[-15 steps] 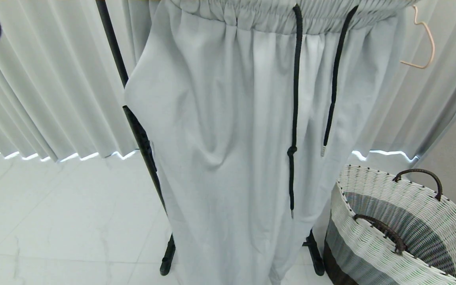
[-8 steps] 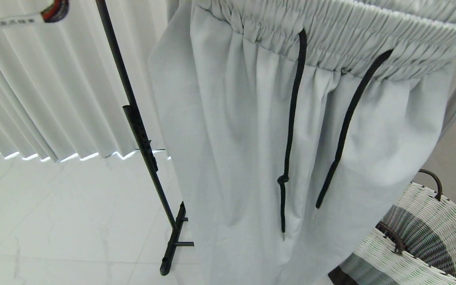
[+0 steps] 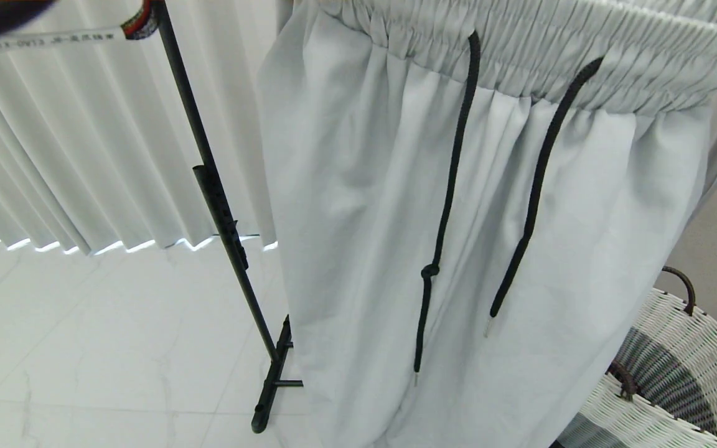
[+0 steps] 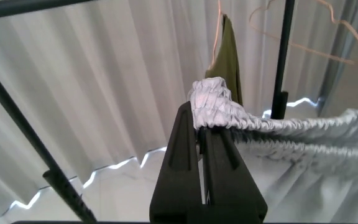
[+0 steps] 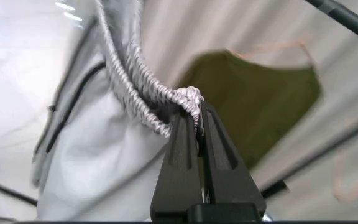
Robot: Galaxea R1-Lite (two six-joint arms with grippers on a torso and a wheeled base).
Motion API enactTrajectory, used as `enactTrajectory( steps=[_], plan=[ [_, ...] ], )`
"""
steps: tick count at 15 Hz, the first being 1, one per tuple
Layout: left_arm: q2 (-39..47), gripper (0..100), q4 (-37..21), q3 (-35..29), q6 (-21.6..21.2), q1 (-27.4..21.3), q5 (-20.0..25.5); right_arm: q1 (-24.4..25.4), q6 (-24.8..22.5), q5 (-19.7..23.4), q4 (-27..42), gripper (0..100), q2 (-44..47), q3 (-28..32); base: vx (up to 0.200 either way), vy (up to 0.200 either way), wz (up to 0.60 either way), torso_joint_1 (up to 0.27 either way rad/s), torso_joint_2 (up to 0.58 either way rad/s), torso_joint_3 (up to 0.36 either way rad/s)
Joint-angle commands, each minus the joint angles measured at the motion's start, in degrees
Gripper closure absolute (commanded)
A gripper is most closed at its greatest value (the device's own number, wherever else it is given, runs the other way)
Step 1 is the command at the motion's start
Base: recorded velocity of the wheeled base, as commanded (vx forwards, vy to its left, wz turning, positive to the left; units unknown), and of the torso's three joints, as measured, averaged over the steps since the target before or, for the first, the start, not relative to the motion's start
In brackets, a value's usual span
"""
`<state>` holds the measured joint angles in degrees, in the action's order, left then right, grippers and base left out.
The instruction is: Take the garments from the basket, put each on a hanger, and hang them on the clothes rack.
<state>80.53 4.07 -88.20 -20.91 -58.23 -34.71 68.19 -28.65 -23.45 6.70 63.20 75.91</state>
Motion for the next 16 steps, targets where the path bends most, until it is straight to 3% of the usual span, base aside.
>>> enactTrajectory(
  steps=[1,3,8,11,16],
  plan=[
    [-3.7,100,-1.3,3.1,0.3,0.1,-0.1,-1.3,0.1,-1.4,-2.3,100,0.6,-0.1,0.0,0.0,0.0,0.0,0.0,0.0],
    [-8.5,100,-4.2,6.9,0.4,-0.9,-0.1,-4.8,0.1,-1.5,-7.0,100,2.7,0.0,0.0,0.0,0.0,0.0,0.0,0.0],
    [-18.6,100,-6.4,18.7,-1.2,-13.7,-0.1,-6.1,-0.2,-1.5,-22.0,100,13.0,2.4,0.0,0.0,0.0,0.0,0.0,0.0],
    [-20.6,100,-6.4,20.8,-5.0,-14.1,-0.1,-6.1,-0.3,-1.5,-23.2,100,17.6,7.3,0.0,0.0,0.0,0.0,0.0,0.0],
    [-20.2,100,-6.3,20.2,-5.0,-14.1,-0.2,-6.1,-0.3,-1.6,-23.2,100,17.6,7.9,0.0,0.0,0.0,0.0,0.0,0.0]
  ],
)
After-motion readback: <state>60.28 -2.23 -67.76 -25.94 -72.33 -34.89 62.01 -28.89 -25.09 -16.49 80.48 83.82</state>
